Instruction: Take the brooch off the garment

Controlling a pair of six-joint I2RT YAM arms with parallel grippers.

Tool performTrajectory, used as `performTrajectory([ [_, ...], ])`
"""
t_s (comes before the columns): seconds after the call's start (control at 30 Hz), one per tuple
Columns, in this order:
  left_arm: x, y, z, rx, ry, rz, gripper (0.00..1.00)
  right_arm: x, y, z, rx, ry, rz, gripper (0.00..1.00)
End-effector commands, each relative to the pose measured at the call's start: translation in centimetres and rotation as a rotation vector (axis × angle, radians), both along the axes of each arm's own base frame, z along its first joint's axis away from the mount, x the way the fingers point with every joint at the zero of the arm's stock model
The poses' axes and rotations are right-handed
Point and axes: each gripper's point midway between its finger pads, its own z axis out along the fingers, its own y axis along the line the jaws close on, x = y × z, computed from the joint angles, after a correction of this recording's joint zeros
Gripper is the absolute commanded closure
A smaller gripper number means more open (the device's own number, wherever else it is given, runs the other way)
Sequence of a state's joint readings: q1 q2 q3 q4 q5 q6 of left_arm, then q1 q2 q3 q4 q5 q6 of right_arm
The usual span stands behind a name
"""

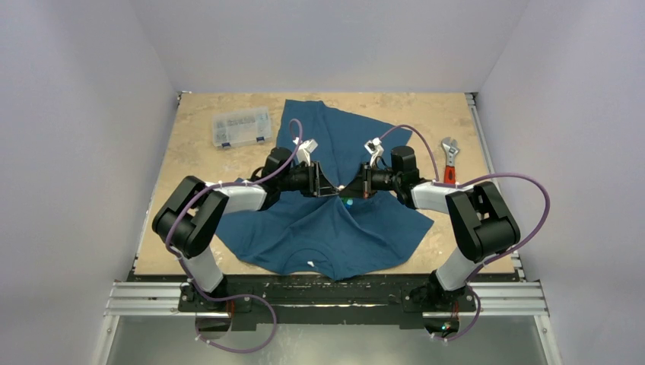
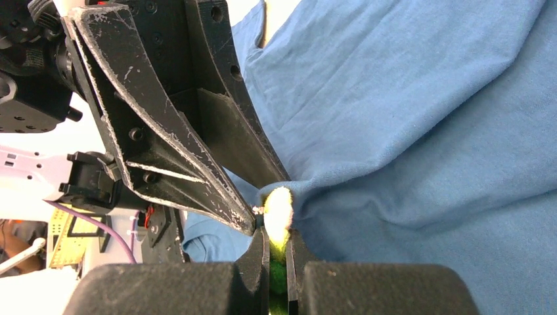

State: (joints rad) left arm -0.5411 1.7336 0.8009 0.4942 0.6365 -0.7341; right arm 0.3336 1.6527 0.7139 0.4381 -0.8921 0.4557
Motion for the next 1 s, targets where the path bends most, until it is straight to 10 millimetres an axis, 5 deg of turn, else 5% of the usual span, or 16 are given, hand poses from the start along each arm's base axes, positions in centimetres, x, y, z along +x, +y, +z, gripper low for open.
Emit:
performTrajectory([
  [0.0,1.0,-0.3,0.9,0.019,-0.054,0.013,0.7,0.5,0.6,2.8,0.052,-0.088,0.019,1.0],
  [0.67,0.8,0.2,1.7,-0.009,-0.076,0.026,0.84,2.0,-0.9,1.8,-0.084,-0.173,-0.059,1.0],
  [0.97,0.5,0.0,2.8,-0.061,-0.092,0.008,0.79,2.3,-1.4,1.2,-0.133,-0.189,-0.076,1.0],
])
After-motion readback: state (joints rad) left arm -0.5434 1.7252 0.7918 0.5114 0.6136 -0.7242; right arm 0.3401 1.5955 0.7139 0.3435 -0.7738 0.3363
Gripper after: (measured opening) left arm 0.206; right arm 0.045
